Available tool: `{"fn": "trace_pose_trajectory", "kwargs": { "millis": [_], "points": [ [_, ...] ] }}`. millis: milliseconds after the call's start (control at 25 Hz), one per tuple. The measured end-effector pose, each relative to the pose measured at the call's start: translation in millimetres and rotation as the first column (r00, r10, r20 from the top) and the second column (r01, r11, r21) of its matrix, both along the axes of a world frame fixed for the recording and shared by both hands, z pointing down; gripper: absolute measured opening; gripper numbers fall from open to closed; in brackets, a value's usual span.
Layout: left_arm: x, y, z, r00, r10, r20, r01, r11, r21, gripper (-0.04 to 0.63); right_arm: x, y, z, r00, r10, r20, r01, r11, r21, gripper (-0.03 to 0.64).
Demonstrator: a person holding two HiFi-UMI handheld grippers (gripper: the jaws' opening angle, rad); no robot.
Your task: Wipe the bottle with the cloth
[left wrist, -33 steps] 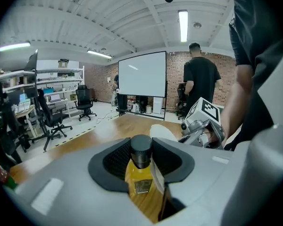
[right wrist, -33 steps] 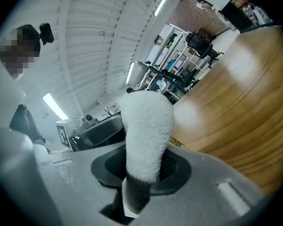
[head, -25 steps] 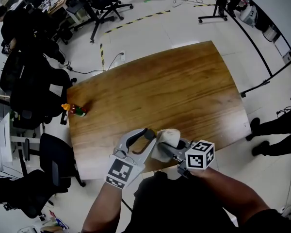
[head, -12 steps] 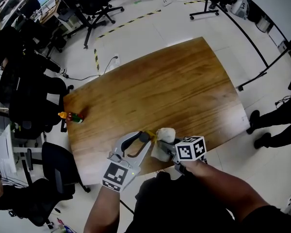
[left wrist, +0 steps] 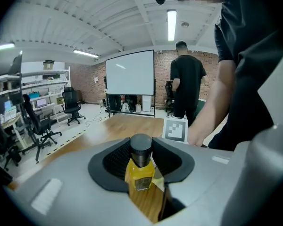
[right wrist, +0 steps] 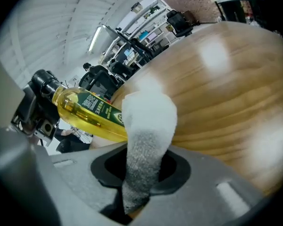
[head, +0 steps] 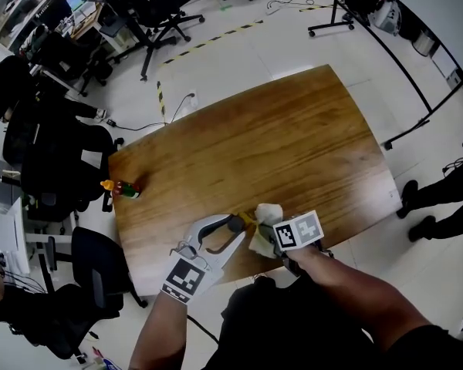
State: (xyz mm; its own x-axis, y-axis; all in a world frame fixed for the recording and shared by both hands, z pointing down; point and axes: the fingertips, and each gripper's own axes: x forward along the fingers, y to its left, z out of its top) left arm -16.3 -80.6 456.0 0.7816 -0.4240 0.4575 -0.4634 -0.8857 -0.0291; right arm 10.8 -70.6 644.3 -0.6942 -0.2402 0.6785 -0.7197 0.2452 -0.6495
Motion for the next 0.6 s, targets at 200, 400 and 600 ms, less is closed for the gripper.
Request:
{"fn": "trace_pose_trajectory", "kwargs": {
  "millis": [200, 400, 600],
  "points": [
    [5.6, 11.4, -2.5, 0.988, 0.155, 0.018, -0.155, 0.988, 0.014, 0.160, 7.7, -5.7, -33.9, 0.989, -0.103, 0.103, 0.091, 0.989, 0.112, 0.081],
    [14.7, 17.4, 2.0, 0.959, 0.284, 0.008, -0.284, 0.959, -0.029, 0.158, 17.7, -14.6, -124.4, 0.847, -0.225, 0.481, 0.100, 0.957, 0.272, 0.081],
    [20.6, 18.0, -0.1, 0.943, 0.333, 0.013, -0.332, 0.941, -0.062, 0.158, 4.7, -15.0, -157.7, 0.714, -0.337, 0.613, 0.187, 0.936, 0.297, 0.081]
  ]
}}
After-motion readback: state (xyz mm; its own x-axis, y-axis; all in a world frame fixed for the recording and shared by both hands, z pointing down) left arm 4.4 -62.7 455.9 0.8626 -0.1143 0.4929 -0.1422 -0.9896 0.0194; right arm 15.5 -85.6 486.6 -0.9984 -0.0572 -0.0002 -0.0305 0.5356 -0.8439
